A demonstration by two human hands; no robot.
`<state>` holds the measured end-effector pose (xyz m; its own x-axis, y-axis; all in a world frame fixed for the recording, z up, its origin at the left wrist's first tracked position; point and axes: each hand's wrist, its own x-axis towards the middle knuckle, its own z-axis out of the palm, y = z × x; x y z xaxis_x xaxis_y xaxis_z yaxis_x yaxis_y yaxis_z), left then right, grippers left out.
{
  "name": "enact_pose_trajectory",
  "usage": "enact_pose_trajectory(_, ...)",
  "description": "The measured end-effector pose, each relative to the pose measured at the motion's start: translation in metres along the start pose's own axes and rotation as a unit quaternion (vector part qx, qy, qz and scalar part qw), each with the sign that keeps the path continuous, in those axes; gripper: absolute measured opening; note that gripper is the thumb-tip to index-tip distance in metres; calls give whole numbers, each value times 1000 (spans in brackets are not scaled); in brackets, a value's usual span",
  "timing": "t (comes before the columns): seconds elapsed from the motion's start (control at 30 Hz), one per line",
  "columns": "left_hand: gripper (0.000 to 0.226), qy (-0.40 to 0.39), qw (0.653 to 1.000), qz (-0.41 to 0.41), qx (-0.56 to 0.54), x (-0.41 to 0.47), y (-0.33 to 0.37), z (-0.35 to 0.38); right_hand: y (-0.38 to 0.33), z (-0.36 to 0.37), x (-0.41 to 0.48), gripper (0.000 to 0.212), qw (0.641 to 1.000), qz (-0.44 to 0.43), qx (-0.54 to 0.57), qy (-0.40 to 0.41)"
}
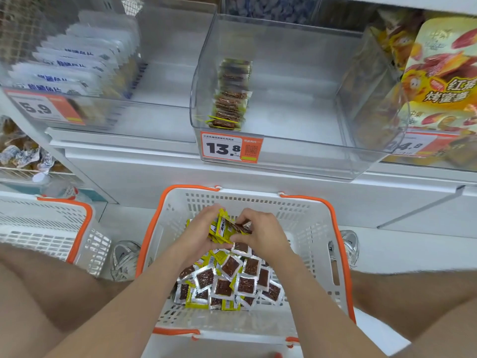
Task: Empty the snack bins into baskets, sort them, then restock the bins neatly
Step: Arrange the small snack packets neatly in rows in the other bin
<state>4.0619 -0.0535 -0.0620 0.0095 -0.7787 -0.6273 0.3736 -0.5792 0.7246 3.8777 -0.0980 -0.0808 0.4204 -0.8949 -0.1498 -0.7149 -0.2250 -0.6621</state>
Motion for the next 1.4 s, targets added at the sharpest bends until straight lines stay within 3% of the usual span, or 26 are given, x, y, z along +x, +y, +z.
enact_pose_trajectory(0.17, 30, -15, 999, 33, 0, 5, -2, -4, 0, -10, 5, 48, 995, 2, 55, -83)
enact_pose_trajectory(0.27, 39, 7, 997, 52, 58, 7, 0, -6, 2, -10, 6, 57, 987, 33, 107, -118)
enact_pose_trajectory(0.33, 42, 31, 994, 61, 86, 7, 1, -9, 2, -11, 4, 55, 974, 53, 194, -102)
enact_pose_trajectory(0.43, 46, 55, 989, 75, 112, 9, 3, -13, -5, -13, 1, 61, 932, 152, 326, -50)
enact_pose_trajectory(0.5, 47, 40, 989, 81, 115, 8, 6, -10, -11, -12, 1, 51, 908, 204, 362, -56)
enact_pose_trajectory(0.6, 45, -2, 993, 75, 95, 6, 7, -5, -11, -3, 3, 15, 929, 188, 309, -76)
enact_pose_trajectory(0.67, 39, -17, 996, 64, 64, 6, 7, -2, -4, 1, 4, 23, 955, 141, 255, -58)
enact_pose_trajectory(0.77, 34, -1, 998, 54, 8, 6, 8, 0, -2, 2, 6, 12, 956, 154, 247, -25)
enact_pose_trajectory(0.87, 36, 26, 998, 55, -16, 9, 7, 2, -3, 2, 9, 16, 911, 245, 323, 70)
enact_pose_trajectory(0.97, 37, 50, 996, 63, -24, 9, 7, 12, -15, 6, 8, 25, 852, 312, 413, 75)
enact_pose_trajectory(1.07, 31, 37, 997, 63, -31, 6, 7, 22, -25, 17, 8, 54, 881, 301, 352, 95)
enact_pose_trajectory(1.13, 32, 34, 997, 63, -24, 6, 7, 21, -28, 16, 7, 60, 899, 284, 320, 98)
enact_pose_trajectory(1.23, 35, 48, 996, 73, 5, 6, 7, 16, -33, -4, 3, 14, 910, 225, 345, 54)
enact_pose_trajectory(1.33, 34, 77, 993, 79, 38, 6, 10, 9, -32, -18, -1, 47, 908, 189, 365, 80)
enact_pose_trajectory(1.4, 34, 87, 991, 80, 55, 5, 13, 4, -35, -24, -3, 56, 905, 179, 376, 92)
